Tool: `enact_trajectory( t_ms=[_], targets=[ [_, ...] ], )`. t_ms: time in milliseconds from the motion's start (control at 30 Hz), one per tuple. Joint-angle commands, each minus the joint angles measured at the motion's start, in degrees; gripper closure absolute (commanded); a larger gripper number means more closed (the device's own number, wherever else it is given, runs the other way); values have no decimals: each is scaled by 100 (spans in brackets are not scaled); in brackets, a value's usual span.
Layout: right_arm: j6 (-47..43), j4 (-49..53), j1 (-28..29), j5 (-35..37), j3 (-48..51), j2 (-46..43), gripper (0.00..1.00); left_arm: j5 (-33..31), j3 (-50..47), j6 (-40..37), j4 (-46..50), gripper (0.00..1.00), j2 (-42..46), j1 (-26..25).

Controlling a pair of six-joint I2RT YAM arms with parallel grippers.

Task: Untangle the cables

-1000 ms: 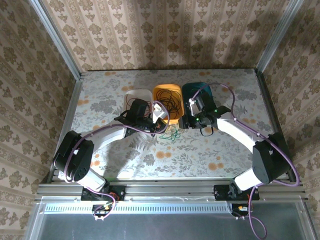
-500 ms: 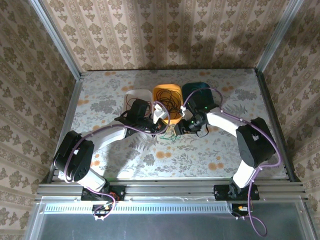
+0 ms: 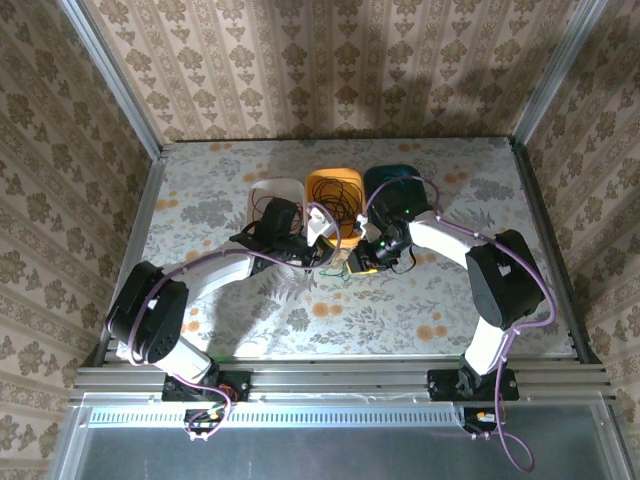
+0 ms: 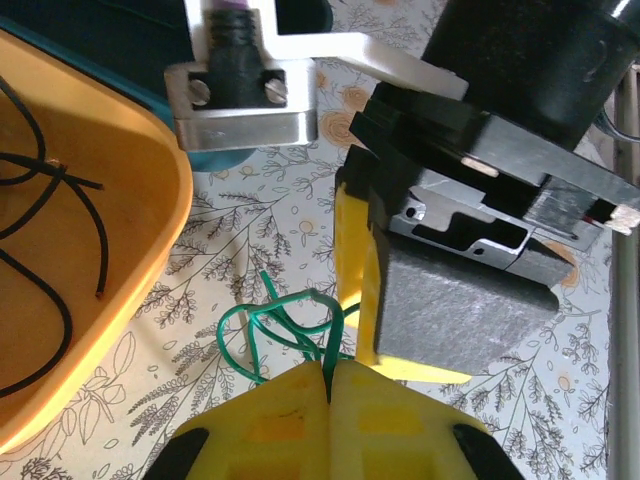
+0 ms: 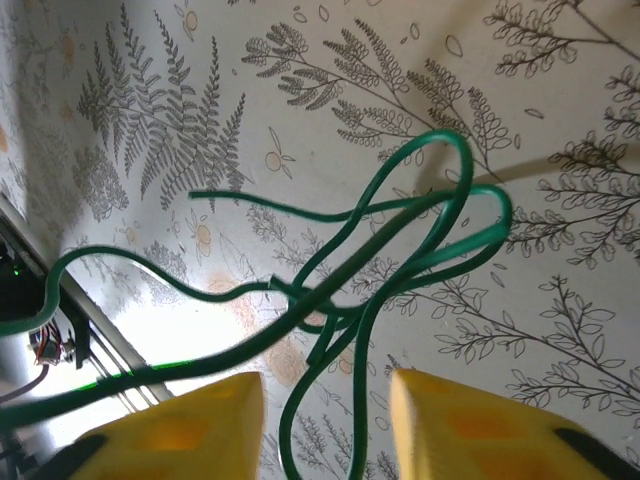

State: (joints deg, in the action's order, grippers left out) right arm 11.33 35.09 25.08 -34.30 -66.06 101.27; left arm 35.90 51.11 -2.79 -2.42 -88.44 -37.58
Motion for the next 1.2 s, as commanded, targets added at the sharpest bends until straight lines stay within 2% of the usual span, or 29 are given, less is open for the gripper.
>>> enact_trajectory(
  t_ms=[0,67,233,400,567,833,1033,1167],
  targets=[
    [-15,141,40,-138,55,-247,81,-74,114,-42,-120,100,-60,-39],
    [102,-36,28,-13,112,-266,100,-44,116,-38,-119,100,-53,-39],
    [218,-27,-113,343,229,-429,100,-181,63,-31,-62,100,53,-25],
    [584,337,-658,776,686,-823,100,-326,-260,362,-484,100,472,277],
    [1098,522,-1234,877,1359,-1481,100,505,-252,794,-744,100,894,606],
    [1656,500,-2221,1339,2193,-2059,100,1057,115,983,-691,100,889,735],
    [1811,266,-2244,1654,2419,-2119,100,1293,275,858,-385,100,770,702],
    [1769,227,-2237,1693,2440,-2316,100,1051,397,337,91,100,670,462]
  ],
)
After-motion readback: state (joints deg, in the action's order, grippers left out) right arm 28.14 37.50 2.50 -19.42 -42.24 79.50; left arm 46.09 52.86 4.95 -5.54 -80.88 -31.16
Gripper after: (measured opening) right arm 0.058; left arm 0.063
